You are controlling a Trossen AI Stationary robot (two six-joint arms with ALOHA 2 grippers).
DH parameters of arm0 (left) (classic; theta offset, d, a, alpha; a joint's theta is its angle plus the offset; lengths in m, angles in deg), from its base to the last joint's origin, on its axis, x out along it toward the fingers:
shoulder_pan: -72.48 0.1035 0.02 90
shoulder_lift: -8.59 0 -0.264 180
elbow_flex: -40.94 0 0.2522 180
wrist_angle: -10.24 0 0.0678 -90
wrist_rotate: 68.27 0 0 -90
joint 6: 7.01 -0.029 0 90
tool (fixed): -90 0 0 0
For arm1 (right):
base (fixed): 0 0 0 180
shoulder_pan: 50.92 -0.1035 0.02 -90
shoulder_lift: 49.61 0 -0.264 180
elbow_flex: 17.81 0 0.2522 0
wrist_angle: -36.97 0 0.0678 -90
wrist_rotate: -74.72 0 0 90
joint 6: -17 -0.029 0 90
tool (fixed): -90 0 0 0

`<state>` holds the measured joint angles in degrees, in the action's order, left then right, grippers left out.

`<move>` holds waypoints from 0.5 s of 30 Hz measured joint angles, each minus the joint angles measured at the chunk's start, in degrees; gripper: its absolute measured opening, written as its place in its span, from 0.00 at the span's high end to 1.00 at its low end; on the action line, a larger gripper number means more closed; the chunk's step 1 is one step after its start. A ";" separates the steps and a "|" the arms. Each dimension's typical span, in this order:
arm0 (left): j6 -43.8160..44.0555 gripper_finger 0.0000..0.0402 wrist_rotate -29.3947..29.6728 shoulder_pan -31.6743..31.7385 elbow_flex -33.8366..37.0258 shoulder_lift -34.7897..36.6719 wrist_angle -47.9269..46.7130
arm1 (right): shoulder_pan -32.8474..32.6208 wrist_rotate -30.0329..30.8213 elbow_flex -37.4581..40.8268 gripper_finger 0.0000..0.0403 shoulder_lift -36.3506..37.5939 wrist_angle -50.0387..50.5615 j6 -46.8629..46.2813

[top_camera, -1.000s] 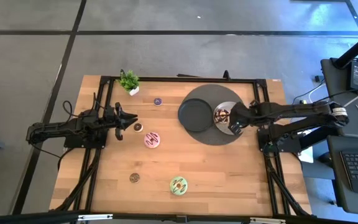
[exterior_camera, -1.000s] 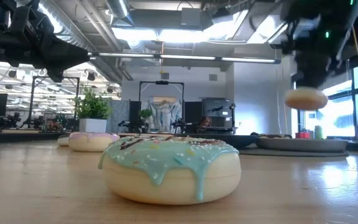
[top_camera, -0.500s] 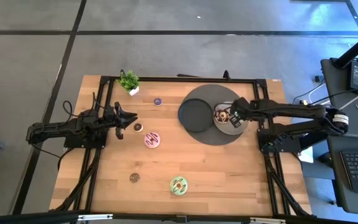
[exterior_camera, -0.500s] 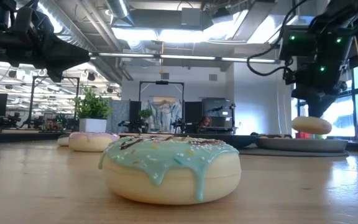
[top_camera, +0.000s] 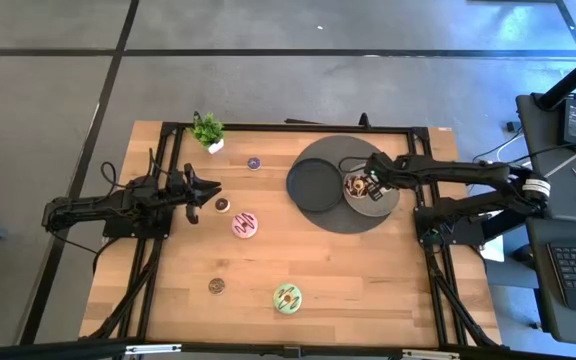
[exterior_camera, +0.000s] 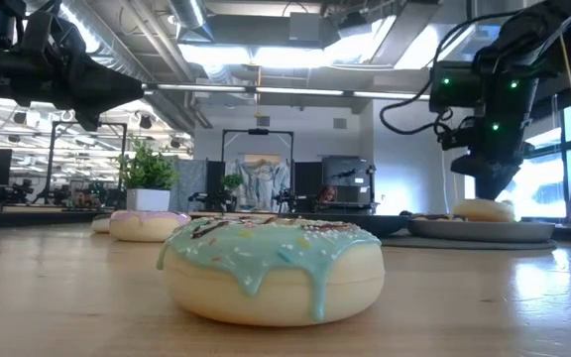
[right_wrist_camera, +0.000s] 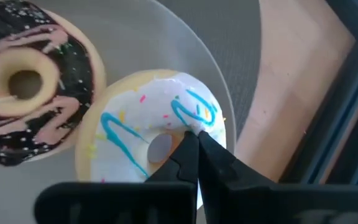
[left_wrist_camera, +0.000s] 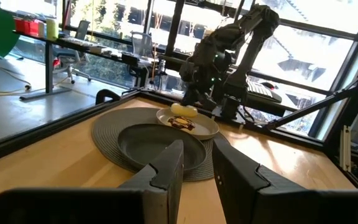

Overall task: Pick & Place donuts
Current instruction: Put the large white donut on the gray plate

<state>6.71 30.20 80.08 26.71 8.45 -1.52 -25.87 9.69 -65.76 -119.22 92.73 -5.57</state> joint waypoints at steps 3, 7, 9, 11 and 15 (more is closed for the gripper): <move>0.00 0.79 0.00 0.00 0.00 0.00 0.00 | -0.02 0.00 -0.02 0.99 -1.47 -1.44 0.58; 0.00 0.79 0.00 0.02 0.00 0.00 0.00 | -0.02 0.76 -0.02 0.99 -2.89 -1.68 0.53; 0.00 0.79 0.00 0.01 0.00 0.00 0.00 | -0.02 0.78 -0.02 0.98 -3.16 -1.68 0.52; 0.01 0.79 0.00 0.01 -0.02 0.00 0.00 | -0.04 1.18 -0.02 0.97 -3.16 -1.71 0.32; 0.02 0.80 0.00 0.02 0.00 -0.01 0.00 | -0.04 3.48 -0.02 0.92 -3.16 -1.48 -0.98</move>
<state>6.73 30.20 80.09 26.71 8.44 -1.52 -25.91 13.17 -65.79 -122.38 91.25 -6.55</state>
